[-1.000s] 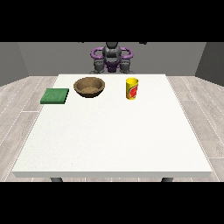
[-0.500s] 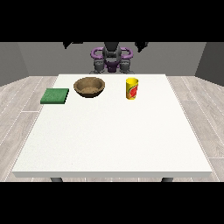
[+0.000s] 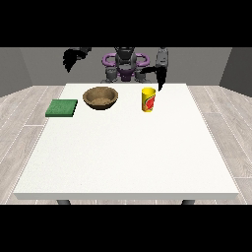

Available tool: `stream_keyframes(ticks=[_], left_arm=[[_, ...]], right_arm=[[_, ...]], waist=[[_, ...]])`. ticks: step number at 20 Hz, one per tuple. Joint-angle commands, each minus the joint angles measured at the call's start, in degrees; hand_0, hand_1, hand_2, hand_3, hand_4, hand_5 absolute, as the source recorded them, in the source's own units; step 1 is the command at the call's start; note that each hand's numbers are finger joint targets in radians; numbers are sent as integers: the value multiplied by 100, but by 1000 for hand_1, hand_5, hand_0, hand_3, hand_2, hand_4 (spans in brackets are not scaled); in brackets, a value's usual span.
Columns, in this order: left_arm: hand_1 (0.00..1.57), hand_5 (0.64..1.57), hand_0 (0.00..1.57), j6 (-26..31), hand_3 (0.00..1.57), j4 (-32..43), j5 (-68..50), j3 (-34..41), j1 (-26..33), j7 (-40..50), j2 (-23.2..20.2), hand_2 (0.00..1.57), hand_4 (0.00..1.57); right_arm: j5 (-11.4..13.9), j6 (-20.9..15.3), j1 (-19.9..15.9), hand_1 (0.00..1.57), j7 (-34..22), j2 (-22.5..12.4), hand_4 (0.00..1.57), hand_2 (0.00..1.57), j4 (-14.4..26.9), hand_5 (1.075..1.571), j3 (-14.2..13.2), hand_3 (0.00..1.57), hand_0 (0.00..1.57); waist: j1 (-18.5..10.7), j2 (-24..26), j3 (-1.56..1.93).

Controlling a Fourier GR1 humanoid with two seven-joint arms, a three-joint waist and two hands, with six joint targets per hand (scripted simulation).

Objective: Pick the cup and pour the ball into the bowl, then pick the bowl and place it on the pad

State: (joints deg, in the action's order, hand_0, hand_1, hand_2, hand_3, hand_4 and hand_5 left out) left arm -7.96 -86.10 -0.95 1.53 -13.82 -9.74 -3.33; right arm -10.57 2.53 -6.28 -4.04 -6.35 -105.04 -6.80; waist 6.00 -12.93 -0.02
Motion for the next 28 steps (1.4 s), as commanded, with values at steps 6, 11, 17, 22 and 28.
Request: stream_keyframes(ticks=[6,11,17,22,28], left_arm=[[0,1441,0,167,0,2013,52,211,-250,-1188,120,0,0],[0,1422,0,616,0,3107,-185,655,-671,-1863,-236,0,169],[0,1445,0,232,0,4074,-79,719,-1214,-2384,92,0,253],[919,1538,919,-177,1379,4691,165,908,-1203,-3008,-171,1316,1243],[1283,1457,1283,-746,1571,5056,379,977,-1515,-3362,-239,1571,1366]], right_arm=[[-397,504,34,0,357,-343,667,0,828,1560,-540,0,0],[-175,448,155,0,482,-164,667,0,814,1562,-315,0,0],[-550,659,-511,0,197,-640,671,0,1175,1562,-692,0,0],[-732,977,-302,0,424,-722,662,0,888,1569,-752,0,0],[-1276,1324,-593,0,242,-1264,642,0,1190,1568,-1304,164,0]], waist=[[50,229,1],[108,281,0],[138,75,-1],[547,-171,-3],[593,-393,0]])
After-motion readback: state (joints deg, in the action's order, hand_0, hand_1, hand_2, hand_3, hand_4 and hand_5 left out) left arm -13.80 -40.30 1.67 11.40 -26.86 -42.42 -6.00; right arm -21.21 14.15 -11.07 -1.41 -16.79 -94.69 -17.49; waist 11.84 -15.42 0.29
